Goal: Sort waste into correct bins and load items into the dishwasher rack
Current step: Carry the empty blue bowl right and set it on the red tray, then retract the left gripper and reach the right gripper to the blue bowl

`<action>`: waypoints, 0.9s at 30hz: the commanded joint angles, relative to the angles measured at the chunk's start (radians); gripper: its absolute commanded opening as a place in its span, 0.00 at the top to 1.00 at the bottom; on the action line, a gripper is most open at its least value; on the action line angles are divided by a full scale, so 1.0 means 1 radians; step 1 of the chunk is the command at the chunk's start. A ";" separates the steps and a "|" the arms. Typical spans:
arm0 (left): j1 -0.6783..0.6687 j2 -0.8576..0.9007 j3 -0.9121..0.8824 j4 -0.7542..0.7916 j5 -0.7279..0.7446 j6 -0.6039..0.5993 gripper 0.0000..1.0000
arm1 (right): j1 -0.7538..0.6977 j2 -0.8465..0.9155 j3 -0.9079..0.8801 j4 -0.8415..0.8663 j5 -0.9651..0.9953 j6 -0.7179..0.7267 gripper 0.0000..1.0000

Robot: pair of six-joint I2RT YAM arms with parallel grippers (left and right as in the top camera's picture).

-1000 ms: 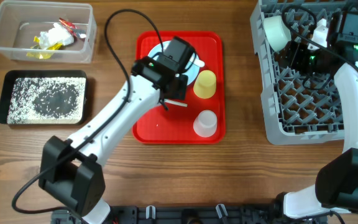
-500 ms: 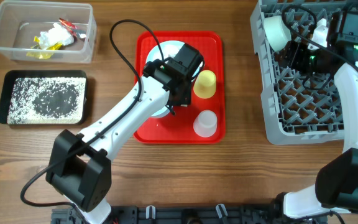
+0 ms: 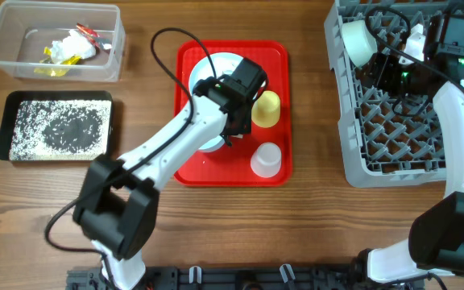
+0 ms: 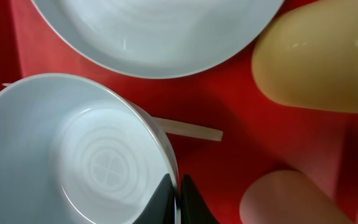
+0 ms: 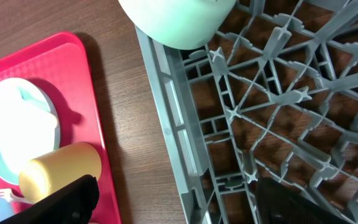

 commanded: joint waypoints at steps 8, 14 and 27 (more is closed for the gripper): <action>0.003 0.039 0.024 -0.004 0.013 -0.013 0.39 | 0.005 -0.011 0.008 0.019 -0.020 -0.018 0.12; 0.060 -0.048 0.160 -0.142 0.013 0.034 0.16 | 0.005 -0.011 0.008 0.066 -0.154 -0.019 0.11; 0.446 -0.365 0.223 -0.325 0.013 0.040 0.00 | 0.315 -0.011 0.009 0.113 -0.149 0.013 0.12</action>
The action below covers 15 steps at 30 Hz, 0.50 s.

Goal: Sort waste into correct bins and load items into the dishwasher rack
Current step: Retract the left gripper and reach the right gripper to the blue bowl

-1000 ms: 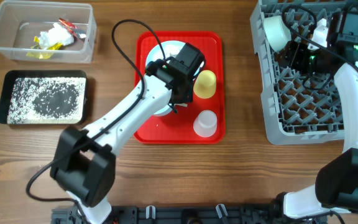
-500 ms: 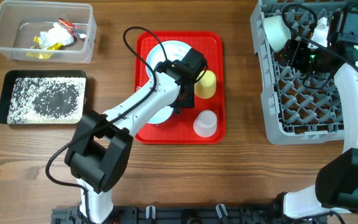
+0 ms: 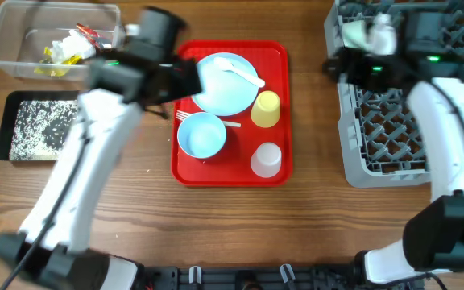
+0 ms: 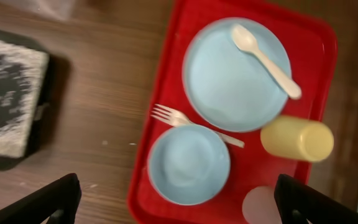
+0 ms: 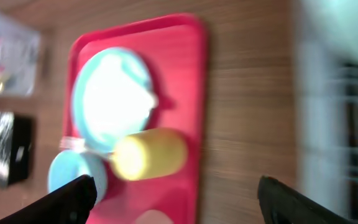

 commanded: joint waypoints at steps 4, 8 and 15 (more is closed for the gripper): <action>0.278 -0.071 0.006 -0.097 -0.007 0.009 0.00 | 0.305 -0.006 0.009 0.077 0.166 0.061 0.12; 0.381 -0.066 0.003 -0.132 -0.007 0.009 0.00 | 0.473 0.024 0.009 0.143 0.291 0.104 0.12; 0.410 -0.065 0.003 -0.136 -0.007 0.009 0.00 | 0.601 0.137 0.008 0.152 0.375 0.143 0.17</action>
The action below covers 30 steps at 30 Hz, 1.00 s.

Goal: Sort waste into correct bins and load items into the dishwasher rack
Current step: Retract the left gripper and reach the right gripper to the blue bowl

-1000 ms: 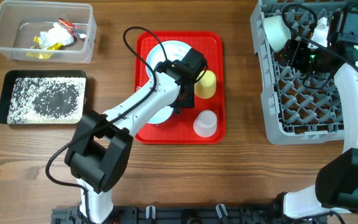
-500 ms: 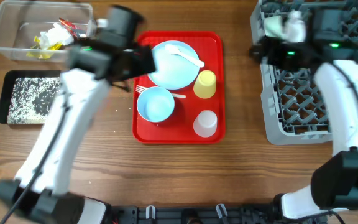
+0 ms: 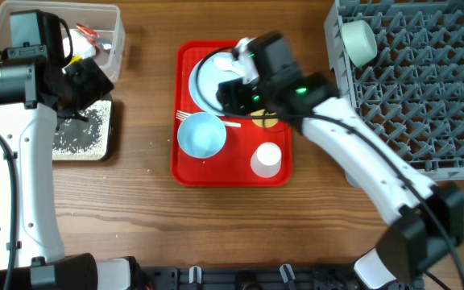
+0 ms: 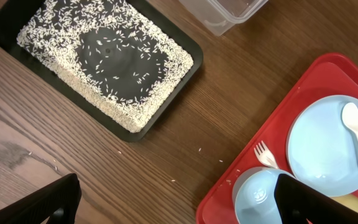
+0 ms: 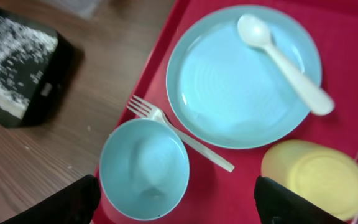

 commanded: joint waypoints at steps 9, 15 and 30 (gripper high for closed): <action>0.005 -0.004 0.003 -0.007 -0.006 0.009 0.00 | 0.041 0.290 0.008 -0.025 -0.024 -0.012 0.19; 0.005 -0.004 0.003 -0.010 -0.006 0.009 0.00 | 0.041 0.341 0.008 -0.018 -0.082 -0.081 0.48; 0.005 -0.004 0.003 -0.010 -0.006 0.009 0.00 | 0.018 0.277 0.040 -0.037 -0.001 -0.106 0.96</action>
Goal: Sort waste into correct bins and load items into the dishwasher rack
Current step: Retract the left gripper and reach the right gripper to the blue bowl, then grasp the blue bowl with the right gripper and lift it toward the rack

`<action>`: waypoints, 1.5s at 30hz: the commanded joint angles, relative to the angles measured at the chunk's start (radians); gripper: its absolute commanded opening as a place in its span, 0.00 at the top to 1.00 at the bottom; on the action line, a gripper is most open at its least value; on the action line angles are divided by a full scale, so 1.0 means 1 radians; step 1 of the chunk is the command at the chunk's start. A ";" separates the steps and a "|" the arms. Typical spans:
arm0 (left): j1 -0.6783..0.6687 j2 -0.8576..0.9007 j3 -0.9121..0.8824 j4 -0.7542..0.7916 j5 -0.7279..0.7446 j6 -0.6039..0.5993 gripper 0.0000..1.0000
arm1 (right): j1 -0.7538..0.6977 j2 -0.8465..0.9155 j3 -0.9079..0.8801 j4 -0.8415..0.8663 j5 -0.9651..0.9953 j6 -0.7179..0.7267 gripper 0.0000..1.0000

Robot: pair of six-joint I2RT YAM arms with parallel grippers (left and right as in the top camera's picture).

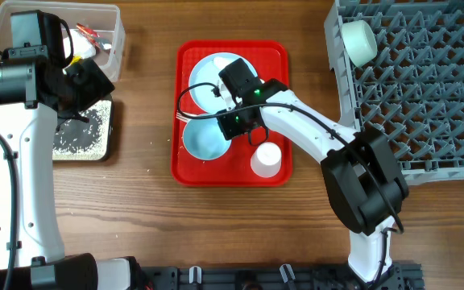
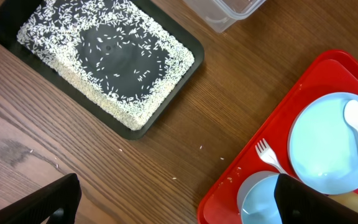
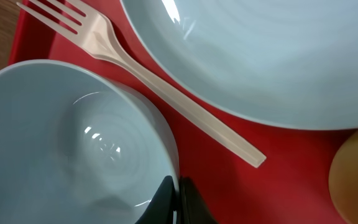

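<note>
On the red tray (image 1: 216,173) the blue bowl (image 1: 202,141) sits at the front left. My right gripper (image 1: 230,126) is down on it, shut on its right rim (image 3: 178,196). Close up, the bowl (image 3: 73,143) has the beige fork (image 3: 166,93) lying behind it, then the blue plate (image 3: 260,56). A yellow cup (image 3: 356,168) shows at the right edge. A spoon lies on the plate (image 2: 328,146). My left gripper (image 2: 173,205) is open, high over the wood between the black tray and the red one.
A black tray of rice (image 1: 75,129) and a clear bin (image 1: 55,36) with scraps stand at the far left. The grey dishwasher rack (image 1: 425,97) at the right holds a pale bowl (image 1: 358,42). A pale cup (image 1: 266,159) stands on the red tray's front right.
My right gripper was open high over the red tray; now it is low and shut on the blue bowl's right rim. The left arm has not moved.
At first my left gripper was shut on the bowl's rim and the right was open over the rack. Then the left was open, up and left of the tray. Then the left hung near the rice tray, the right open over the red tray, now gripping the bowl.
</note>
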 commanded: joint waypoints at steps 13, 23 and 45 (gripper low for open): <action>0.005 -0.005 0.003 -0.001 -0.006 0.008 0.00 | -0.134 -0.480 0.110 -0.088 0.986 -0.039 0.96; 0.005 -0.004 0.003 -0.001 -0.006 0.008 0.00 | -0.364 -0.394 0.099 -0.045 1.390 -0.040 0.96; 0.005 -0.004 0.003 0.018 -0.006 0.008 0.00 | -0.525 -0.246 0.007 -0.100 1.246 0.088 0.96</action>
